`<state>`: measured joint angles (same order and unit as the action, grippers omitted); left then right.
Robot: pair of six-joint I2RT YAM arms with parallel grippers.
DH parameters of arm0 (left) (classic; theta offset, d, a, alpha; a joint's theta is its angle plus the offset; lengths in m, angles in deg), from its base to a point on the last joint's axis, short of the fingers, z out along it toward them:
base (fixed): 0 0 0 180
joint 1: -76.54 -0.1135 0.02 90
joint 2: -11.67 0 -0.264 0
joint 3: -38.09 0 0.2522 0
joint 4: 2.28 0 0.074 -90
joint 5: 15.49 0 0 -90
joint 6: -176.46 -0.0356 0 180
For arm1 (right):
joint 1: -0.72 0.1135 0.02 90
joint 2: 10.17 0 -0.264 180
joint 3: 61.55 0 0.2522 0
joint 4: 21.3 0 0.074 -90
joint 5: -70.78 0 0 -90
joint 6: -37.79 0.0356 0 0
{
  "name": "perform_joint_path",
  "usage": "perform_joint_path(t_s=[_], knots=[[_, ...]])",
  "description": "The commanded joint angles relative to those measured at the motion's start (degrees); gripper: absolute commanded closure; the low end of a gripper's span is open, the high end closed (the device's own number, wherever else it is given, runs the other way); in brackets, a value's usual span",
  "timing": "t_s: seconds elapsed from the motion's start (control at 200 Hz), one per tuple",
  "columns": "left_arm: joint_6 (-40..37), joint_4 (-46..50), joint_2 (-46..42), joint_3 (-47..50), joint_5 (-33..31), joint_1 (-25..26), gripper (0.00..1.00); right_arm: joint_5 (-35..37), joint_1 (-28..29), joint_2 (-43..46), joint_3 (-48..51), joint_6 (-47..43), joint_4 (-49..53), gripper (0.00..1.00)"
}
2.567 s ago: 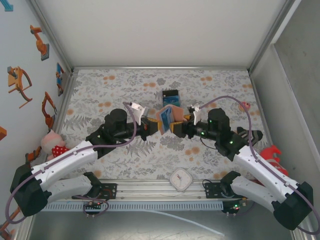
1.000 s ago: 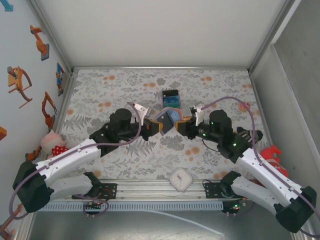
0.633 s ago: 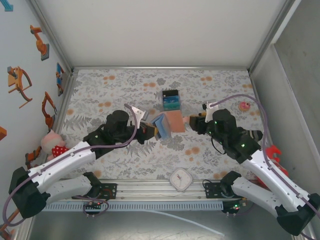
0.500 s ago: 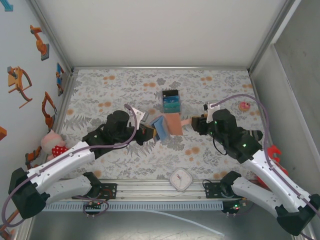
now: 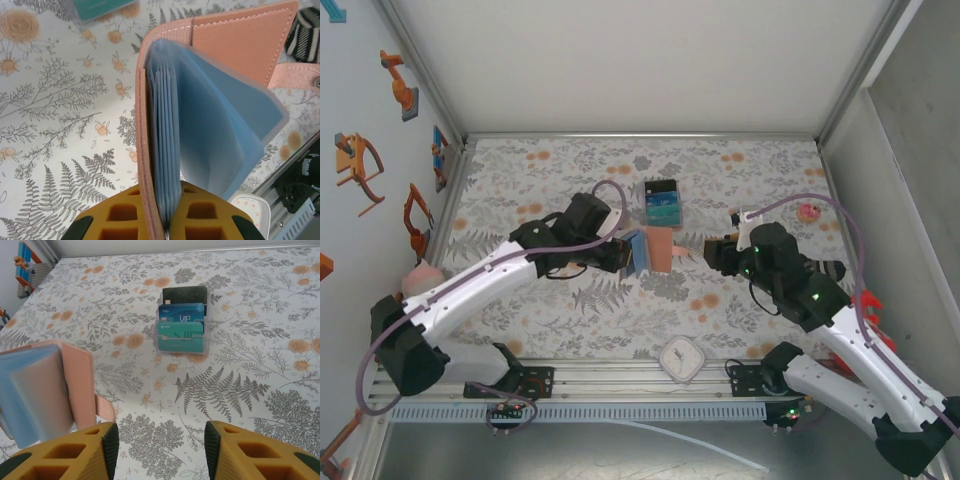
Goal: Take the credit cards out of the card holder
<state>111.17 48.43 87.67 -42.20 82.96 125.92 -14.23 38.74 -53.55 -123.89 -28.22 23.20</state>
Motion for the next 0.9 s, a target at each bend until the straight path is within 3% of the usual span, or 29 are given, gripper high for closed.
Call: perform_joint_path(t_s=[0.0, 0.331, 0.591, 0.896], knots=[[1.1, 6.2, 2.8, -3.5, 1.6, 0.5, 1.0, -0.5, 0.1, -0.1, 1.2, 0.6, 0.2, 0.51], [4.4, 3.9, 6.8, -2.6, 5.7, -0.1, 1.0, 0.9, -1.2, -4.3, 1.8, -0.9, -1.5, 0.51], [7.6, -3.0, 8.6, 3.0, 16.9, -6.1, 1.0, -5.0, -5.8, -10.5, 1.3, -1.0, -6.0, 0.51], [8.5, -3.3, 14.2, 2.2, 26.4, -8.0, 1.0, -11.5, -8.1, -13.3, 0.6, -1.0, -7.2, 0.52]])
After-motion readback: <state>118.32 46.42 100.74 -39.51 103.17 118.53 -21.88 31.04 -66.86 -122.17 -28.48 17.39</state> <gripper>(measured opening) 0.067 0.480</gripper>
